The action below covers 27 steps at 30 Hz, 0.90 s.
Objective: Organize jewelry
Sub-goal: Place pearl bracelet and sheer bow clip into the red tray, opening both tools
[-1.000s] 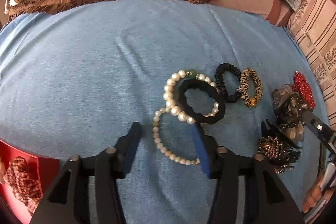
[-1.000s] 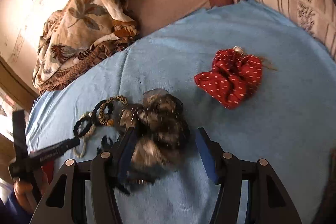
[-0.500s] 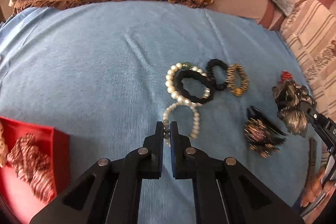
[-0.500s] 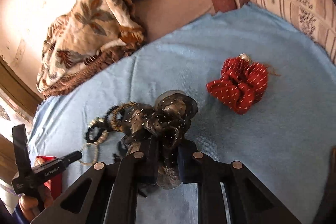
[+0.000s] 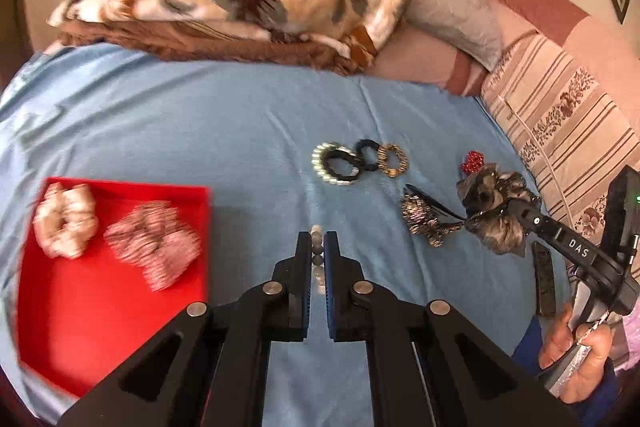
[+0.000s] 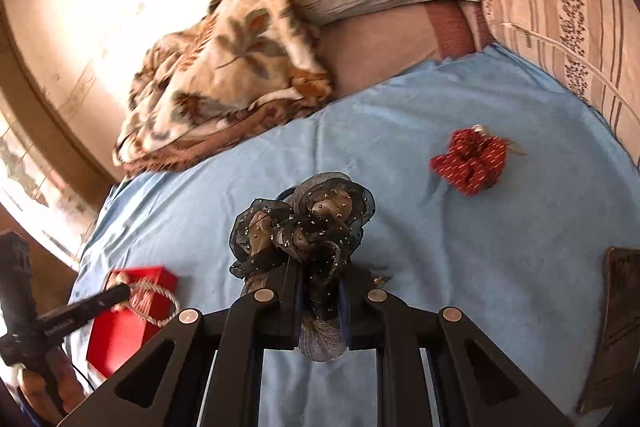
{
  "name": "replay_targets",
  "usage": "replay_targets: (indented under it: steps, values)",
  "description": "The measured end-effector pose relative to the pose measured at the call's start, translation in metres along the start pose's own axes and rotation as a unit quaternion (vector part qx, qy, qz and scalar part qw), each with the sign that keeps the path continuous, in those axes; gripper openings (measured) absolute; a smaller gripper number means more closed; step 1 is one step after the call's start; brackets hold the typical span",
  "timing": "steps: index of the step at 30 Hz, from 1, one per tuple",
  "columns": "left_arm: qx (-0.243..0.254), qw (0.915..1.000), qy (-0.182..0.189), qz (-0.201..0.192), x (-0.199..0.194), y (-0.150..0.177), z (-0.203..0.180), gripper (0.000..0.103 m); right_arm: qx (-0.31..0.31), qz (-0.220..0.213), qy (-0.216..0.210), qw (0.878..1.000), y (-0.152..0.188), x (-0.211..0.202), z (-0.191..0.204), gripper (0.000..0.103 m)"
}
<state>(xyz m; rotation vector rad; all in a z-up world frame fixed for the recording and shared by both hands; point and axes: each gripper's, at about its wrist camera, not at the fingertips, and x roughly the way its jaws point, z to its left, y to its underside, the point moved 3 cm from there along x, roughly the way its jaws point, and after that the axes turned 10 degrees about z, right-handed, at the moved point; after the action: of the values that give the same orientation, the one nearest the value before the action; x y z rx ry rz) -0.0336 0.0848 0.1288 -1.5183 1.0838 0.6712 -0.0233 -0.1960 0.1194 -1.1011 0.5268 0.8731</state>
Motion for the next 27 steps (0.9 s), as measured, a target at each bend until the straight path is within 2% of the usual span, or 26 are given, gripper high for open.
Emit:
replay_targets:
  steps: [6, 12, 16, 19, 23, 27]
  values:
    - [-0.065, 0.997, -0.04, -0.005, -0.034, 0.039, 0.069, 0.005, -0.056, 0.032, -0.039, 0.997, 0.032, 0.01, 0.065, 0.015]
    - [-0.132, 0.9858, -0.104, -0.001, -0.048, 0.076, 0.145, 0.005, -0.126, 0.082, -0.074, 0.986, 0.065, 0.04, 0.146, 0.015]
    - [-0.158, 0.9778, -0.138, 0.003, -0.05, 0.094, 0.178, 0.005, -0.162, 0.116, -0.1, 0.975, 0.089, 0.062, 0.195, 0.015]
    - [-0.175, 0.972, -0.156, 0.006, -0.048, 0.104, 0.2, 0.005, -0.194, 0.139, -0.102, 0.966, 0.11, 0.082, 0.231, 0.015]
    - [-0.194, 0.9661, -0.17, 0.006, -0.047, 0.113, 0.219, 0.006, -0.224, 0.168, -0.096, 0.955, 0.13, 0.104, 0.26, 0.015]
    - [-0.21, 0.9633, -0.166, 0.003, -0.049, 0.119, 0.232, 0.006, -0.255, 0.188, -0.074, 0.945, 0.149, 0.126, 0.279, 0.015]
